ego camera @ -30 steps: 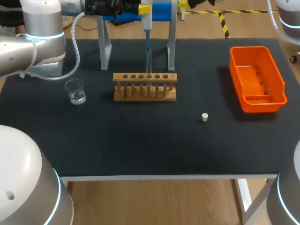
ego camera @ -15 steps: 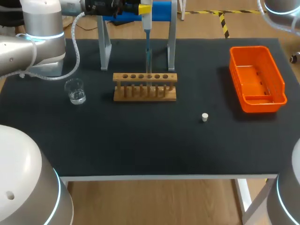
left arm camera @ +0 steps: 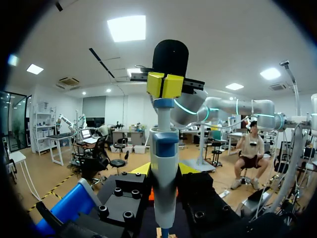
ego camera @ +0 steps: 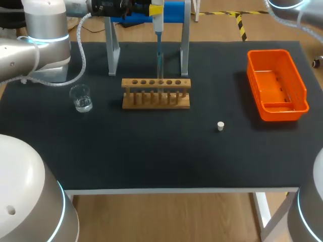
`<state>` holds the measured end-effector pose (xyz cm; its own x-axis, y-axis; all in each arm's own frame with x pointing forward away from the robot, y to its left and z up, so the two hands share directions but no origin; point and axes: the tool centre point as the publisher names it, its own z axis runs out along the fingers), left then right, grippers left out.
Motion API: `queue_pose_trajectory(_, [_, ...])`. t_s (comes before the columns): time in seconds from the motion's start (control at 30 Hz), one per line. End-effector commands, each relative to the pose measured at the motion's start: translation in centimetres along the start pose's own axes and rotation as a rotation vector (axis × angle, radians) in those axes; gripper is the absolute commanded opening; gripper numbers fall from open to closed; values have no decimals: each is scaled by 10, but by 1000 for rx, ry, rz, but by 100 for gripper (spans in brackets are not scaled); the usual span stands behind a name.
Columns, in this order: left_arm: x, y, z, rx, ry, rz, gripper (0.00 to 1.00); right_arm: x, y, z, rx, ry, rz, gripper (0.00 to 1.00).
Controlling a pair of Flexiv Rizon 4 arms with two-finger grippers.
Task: Invert the test tube, pick up the pipette, mount the tip to pipette, aspirate from beaker and dispense into the tube, eject the tip, return the pipette, and cap with the stopper.
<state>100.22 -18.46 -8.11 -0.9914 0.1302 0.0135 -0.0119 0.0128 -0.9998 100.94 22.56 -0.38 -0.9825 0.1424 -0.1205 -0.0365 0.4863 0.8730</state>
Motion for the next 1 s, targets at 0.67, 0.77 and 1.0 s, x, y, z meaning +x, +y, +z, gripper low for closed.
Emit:
queue_pose_trajectory(0.67, [-2, 0, -1, 1, 5, 1, 0, -12, 7, 14, 18, -2, 0, 0])
queue_pose_trajectory(0.77, [-2, 0, -1, 1, 5, 1, 0, -12, 6, 15, 20, 0, -1, 0])
queue_pose_trajectory(1.0, [-2, 0, -1, 1, 5, 1, 0, -12, 3, 17, 26, 2, 4, 0])
